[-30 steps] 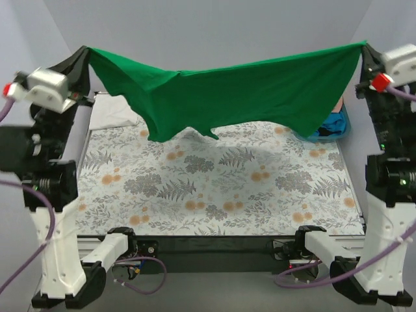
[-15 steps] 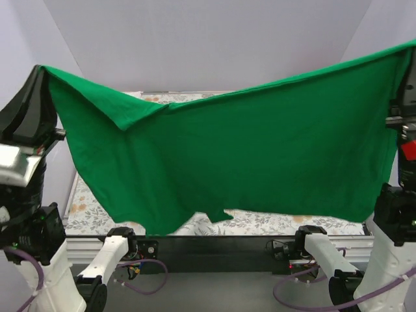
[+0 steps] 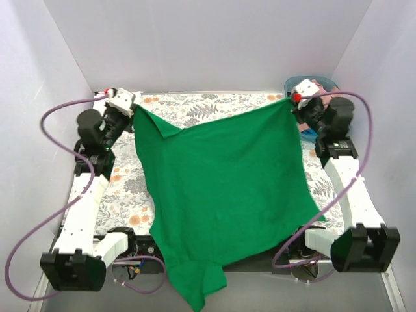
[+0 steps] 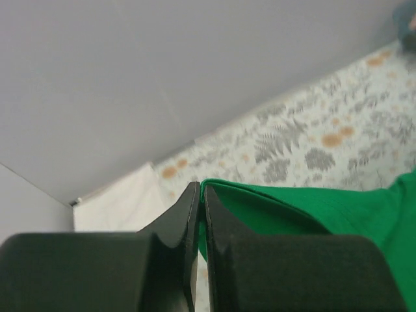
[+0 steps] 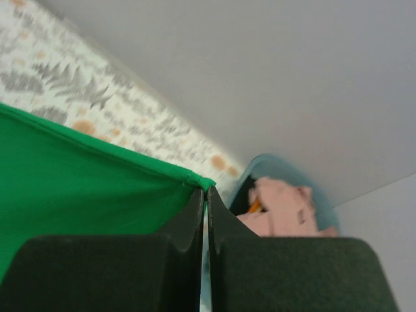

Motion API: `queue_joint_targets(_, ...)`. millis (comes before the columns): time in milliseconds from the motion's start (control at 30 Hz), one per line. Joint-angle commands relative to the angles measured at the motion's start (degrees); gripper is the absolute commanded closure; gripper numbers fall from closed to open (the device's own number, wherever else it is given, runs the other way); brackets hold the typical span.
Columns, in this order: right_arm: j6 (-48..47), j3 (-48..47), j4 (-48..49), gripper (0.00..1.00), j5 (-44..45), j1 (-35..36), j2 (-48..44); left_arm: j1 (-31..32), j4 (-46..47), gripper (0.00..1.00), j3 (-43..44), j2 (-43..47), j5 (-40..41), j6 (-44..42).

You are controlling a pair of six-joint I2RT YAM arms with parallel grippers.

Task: Fold and stack the t-shirts
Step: Flatten the tshirt out

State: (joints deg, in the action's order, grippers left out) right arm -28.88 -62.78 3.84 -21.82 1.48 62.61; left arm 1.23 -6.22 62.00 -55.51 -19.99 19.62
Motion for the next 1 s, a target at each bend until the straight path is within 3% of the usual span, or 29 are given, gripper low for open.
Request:
queue_joint_targets(0,-1.9,3.2,6.9,0.99,-3.1,1.4,5.9,-0.2,8.3,1.00,-5.4,-5.5,-1.1,-2.8)
queue_joint_targets(67,-2.1,3.6,8.6,0.99,-2.5,2.1,13.5,-0.2,11.4,1.00,-6.7,-10.9,-0.4,-3.1)
queue_joint_targets(200,-1.7,-4.2,9.5,0.99,0.4,2.2,29.0,-0.1,17.2,1.00,-3.2,-31.6,-0.1,-2.4)
queue_joint_targets(333,-2.1,-12.8,9.7,0.99,2.4,2.2,40.4,0.0,17.6,1.00,8.8,-47.7,1.5,-1.2)
queue_joint_targets(467,-3.5,-18.8,9.3,0.99,3.7,2.2,48.4,0.0,15.5,1.00,18.0,-57.3,3.8,-1.0)
queue_joint_targets(700,-3.2,-23.1,9.3,0.99,4.1,2.2,53.0,0.2,11.3,1.00,20.3,-58.5,4.3,0.2)
queue_joint_targets(967,-4.1,-21.6,9.1,0.99,3.8,2.3,51.0,4.2,-2.5,1.00,12.5,-43.7,4.9,2.9)
